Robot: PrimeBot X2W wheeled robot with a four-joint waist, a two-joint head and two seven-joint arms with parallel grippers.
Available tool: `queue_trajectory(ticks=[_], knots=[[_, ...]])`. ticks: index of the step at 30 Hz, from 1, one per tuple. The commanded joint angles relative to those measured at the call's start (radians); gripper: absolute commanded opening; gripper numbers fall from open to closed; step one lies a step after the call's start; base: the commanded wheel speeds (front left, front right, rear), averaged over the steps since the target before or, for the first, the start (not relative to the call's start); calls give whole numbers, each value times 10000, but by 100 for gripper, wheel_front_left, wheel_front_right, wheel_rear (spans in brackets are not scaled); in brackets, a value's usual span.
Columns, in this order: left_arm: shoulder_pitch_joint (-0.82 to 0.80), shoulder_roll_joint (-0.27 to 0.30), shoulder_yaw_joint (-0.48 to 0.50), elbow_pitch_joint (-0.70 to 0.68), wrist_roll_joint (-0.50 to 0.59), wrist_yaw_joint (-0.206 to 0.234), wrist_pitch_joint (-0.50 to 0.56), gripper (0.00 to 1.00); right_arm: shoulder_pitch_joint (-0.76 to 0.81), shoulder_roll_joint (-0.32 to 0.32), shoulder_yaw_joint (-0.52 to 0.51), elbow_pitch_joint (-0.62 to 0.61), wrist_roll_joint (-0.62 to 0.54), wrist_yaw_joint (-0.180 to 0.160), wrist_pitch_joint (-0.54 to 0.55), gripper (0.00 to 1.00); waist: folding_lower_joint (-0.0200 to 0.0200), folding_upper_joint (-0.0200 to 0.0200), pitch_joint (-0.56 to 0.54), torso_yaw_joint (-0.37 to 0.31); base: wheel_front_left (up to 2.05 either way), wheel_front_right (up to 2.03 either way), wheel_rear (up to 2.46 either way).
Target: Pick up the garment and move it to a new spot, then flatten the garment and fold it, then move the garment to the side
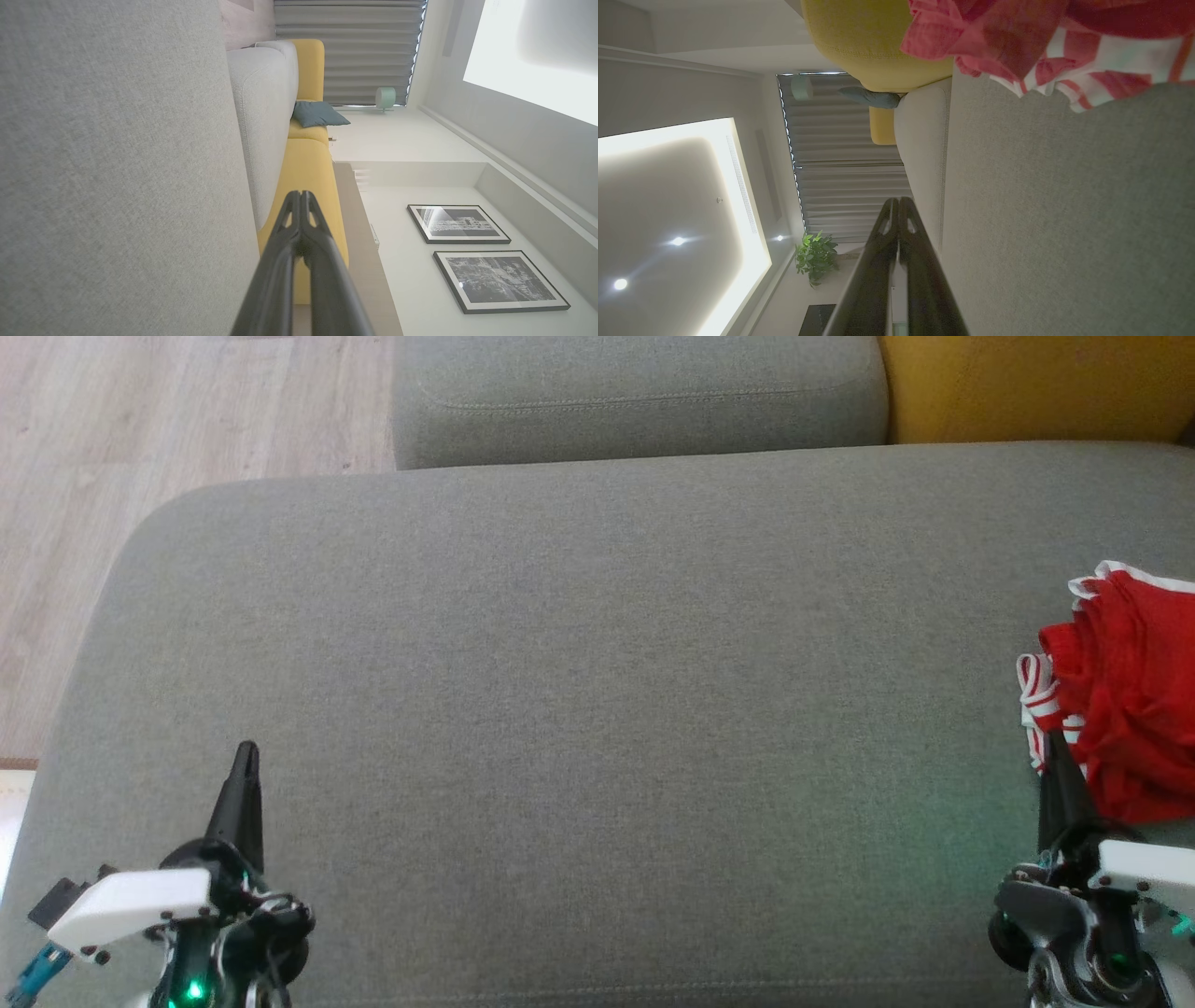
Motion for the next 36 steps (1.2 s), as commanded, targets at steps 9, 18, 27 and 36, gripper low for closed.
queue_trajectory(ticks=[9,18,27,36], knots=[[-553,89,351,-294,-41,-71,76,0,-529,-66,203,-307,-31,-7,59,0,0,0,0,0,0,0,0],[-553,89,351,-294,-41,-71,76,0,-529,-65,201,-307,-33,-7,60,0,0,0,0,0,0,0,0],[-553,89,351,-294,-41,-71,75,0,-529,-64,199,-307,-34,-7,62,0,0,0,0,0,0,0,0],[-553,89,351,-294,-41,-71,75,0,-530,-63,197,-307,-36,-7,63,0,0,0,0,0,0,0,0]])
